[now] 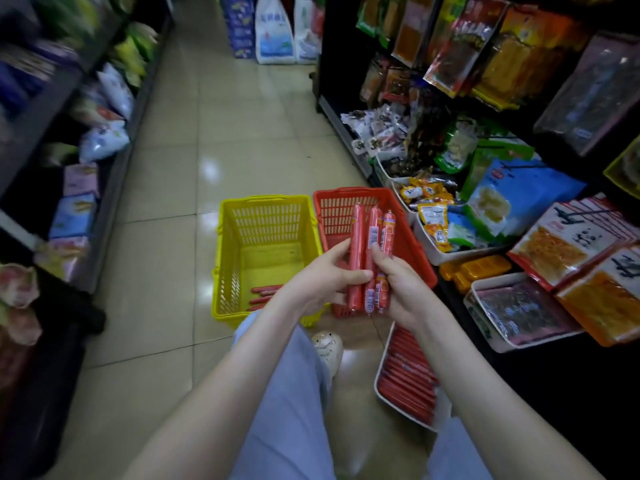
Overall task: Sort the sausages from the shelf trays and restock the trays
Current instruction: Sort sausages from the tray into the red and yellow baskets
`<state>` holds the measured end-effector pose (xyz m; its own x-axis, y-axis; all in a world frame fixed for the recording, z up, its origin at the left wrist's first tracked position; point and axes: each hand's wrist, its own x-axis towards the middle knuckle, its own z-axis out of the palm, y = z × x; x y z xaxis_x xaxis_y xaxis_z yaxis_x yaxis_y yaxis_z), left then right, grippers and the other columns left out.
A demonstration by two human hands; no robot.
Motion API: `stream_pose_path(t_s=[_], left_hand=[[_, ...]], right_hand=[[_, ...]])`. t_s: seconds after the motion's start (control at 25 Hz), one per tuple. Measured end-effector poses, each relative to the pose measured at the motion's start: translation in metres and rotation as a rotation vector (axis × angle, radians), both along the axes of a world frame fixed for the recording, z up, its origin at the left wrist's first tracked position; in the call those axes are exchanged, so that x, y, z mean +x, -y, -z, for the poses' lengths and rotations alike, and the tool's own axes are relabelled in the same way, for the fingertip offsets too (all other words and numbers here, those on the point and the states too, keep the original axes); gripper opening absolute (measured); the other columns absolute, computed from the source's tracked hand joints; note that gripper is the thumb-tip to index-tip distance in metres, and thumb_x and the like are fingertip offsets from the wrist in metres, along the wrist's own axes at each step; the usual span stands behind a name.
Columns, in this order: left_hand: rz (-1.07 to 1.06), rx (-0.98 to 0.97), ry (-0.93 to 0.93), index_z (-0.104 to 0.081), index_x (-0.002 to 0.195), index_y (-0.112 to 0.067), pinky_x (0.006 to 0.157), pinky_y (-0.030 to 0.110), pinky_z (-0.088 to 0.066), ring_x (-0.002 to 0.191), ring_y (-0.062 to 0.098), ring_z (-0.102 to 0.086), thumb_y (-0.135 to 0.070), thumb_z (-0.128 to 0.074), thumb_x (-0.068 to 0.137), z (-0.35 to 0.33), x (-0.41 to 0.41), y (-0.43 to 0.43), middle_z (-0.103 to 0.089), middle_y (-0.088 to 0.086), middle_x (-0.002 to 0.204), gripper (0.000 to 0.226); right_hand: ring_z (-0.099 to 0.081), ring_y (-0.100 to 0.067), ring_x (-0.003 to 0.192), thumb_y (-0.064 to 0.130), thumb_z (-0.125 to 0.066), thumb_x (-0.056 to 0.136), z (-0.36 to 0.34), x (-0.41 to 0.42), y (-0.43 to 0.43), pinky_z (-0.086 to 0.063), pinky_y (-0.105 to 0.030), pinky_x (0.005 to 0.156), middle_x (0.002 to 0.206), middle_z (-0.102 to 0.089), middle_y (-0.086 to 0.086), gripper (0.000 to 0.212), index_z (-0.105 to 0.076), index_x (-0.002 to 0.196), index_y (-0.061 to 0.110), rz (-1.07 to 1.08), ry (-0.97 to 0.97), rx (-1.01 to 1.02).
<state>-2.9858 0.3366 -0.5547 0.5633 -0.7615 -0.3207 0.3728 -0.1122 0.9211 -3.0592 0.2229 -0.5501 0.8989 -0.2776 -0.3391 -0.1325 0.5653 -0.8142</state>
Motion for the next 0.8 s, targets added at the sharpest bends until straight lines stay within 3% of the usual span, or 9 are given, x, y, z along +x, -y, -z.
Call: stream_pose_path(t_s=[0.08,0.24,0.4,0.48,0.64,0.8], left_hand=[[-0.057,-0.026,-0.009,-0.052,0.117,-0.041,0.072,0.039,-0.059,0.086,0.019,-0.069,-0.002,-0.064,0.087,-0.003,0.005,-0.016,-0.068,0.001,0.107,0.051],[-0.092,-0.061,-0.027,-0.052,0.127,-0.036,0.07,0.037,-0.059,0.082,0.018,-0.069,-0.002,-0.063,0.087,-0.003,0.016,-0.039,-0.066,0.001,0.107,0.054],[-0.091,-0.057,-0.051,-0.05,0.132,-0.033,0.062,0.032,-0.057,0.076,0.018,-0.069,0.0,-0.061,0.088,0.006,0.029,-0.06,-0.068,0.006,0.107,0.056],[-0.104,-0.052,-0.073,-0.048,0.134,-0.032,0.059,0.03,-0.056,0.076,0.018,-0.069,0.001,-0.061,0.087,0.009,0.037,-0.068,-0.069,0.007,0.107,0.059],[-0.119,-0.038,-0.096,-0.047,0.137,-0.03,0.058,0.029,-0.054,0.076,0.015,-0.069,0.003,-0.06,0.087,0.011,0.052,-0.073,-0.069,0.005,0.105,0.061],[-0.124,-0.03,-0.086,-0.046,0.137,-0.029,0.06,0.031,-0.054,0.081,0.017,-0.069,0.002,-0.062,0.086,0.009,0.065,-0.075,-0.071,0.004,0.105,0.062]], right_hand=[[-0.065,-0.029,0.1,0.025,-0.044,0.097,0.0,0.01,-0.013,-0.052,-0.045,0.087,0.117,-0.063,-0.021,0.034,-0.06,0.118,0.004,-0.061,0.017,0.005],[-0.07,-0.021,0.084,0.022,-0.036,0.098,0.001,0.02,-0.03,-0.058,-0.036,0.074,0.098,-0.071,-0.014,0.033,-0.064,0.107,0.006,-0.174,0.005,0.071],[-0.067,-0.025,0.091,0.019,-0.043,0.096,0.007,0.033,-0.045,-0.056,-0.041,0.082,0.109,-0.065,-0.019,0.035,-0.054,0.126,0.004,-0.186,0.062,0.0],[-0.067,-0.023,0.086,0.017,-0.044,0.096,0.01,0.042,-0.053,-0.059,-0.038,0.074,0.104,-0.065,-0.017,0.037,-0.05,0.13,0.002,-0.172,0.082,-0.015],[-0.067,-0.02,0.078,0.015,-0.048,0.093,0.016,0.061,-0.062,-0.057,-0.034,0.063,0.096,-0.065,-0.015,0.042,-0.045,0.132,-0.001,-0.13,0.1,-0.024],[-0.069,-0.022,0.077,0.021,-0.037,0.099,0.013,0.075,-0.063,-0.058,-0.036,0.063,0.092,-0.069,-0.015,0.034,-0.054,0.124,0.003,-0.133,0.076,0.069]])
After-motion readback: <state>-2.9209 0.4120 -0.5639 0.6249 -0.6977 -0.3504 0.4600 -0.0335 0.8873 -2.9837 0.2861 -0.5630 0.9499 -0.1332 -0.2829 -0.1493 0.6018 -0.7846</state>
